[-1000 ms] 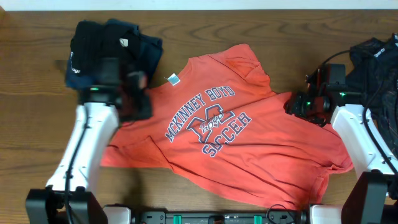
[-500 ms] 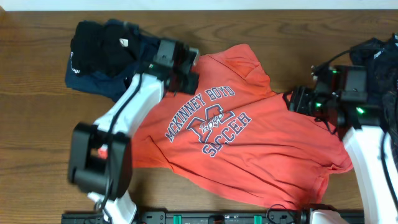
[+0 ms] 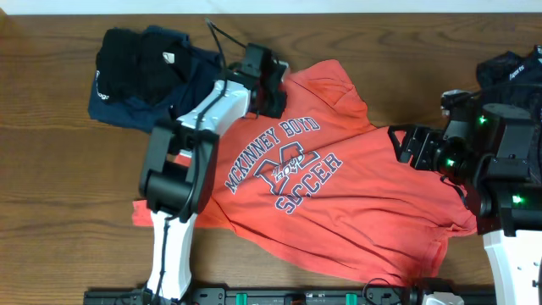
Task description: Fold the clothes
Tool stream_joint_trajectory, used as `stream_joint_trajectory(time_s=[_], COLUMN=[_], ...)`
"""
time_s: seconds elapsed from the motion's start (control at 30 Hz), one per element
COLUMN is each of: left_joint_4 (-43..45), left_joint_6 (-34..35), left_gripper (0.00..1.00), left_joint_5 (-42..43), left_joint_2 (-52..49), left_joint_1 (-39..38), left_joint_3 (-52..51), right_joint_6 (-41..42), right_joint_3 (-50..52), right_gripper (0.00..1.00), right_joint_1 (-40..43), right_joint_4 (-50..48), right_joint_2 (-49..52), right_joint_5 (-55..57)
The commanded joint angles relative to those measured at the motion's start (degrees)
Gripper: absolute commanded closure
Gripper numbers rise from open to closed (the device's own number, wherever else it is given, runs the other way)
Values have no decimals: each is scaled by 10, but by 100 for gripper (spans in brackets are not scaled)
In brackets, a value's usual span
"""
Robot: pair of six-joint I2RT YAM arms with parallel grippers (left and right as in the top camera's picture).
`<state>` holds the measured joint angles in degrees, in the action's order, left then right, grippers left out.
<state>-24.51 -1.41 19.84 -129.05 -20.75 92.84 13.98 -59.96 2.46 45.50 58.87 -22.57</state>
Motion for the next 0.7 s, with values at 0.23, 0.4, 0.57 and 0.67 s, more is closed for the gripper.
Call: stream_joint_trajectory(time_s=[0.23, 0.4, 0.57, 0.67], left_joint_4=[-27, -51, -73, -74], left_joint_6=[47, 51, 51, 51], left_gripper=[94, 94, 94, 94], left_joint_5=[-226, -222, -155, -148], left_joint_2=[-11, -10, 10, 40], left_joint_1=[47, 128, 157, 155], left_joint_3=[6, 8, 9, 9], right_joint_6=[-8, -8, 24, 61], right_joint_3=[-8, -3, 12, 12], right_gripper=[25, 20, 21, 27], right_joint_1=[-6, -6, -5, 3], right_joint_4=[18, 39, 45, 11], right_joint_2=[0, 18, 89, 149], right_joint_5=[18, 75, 182, 228])
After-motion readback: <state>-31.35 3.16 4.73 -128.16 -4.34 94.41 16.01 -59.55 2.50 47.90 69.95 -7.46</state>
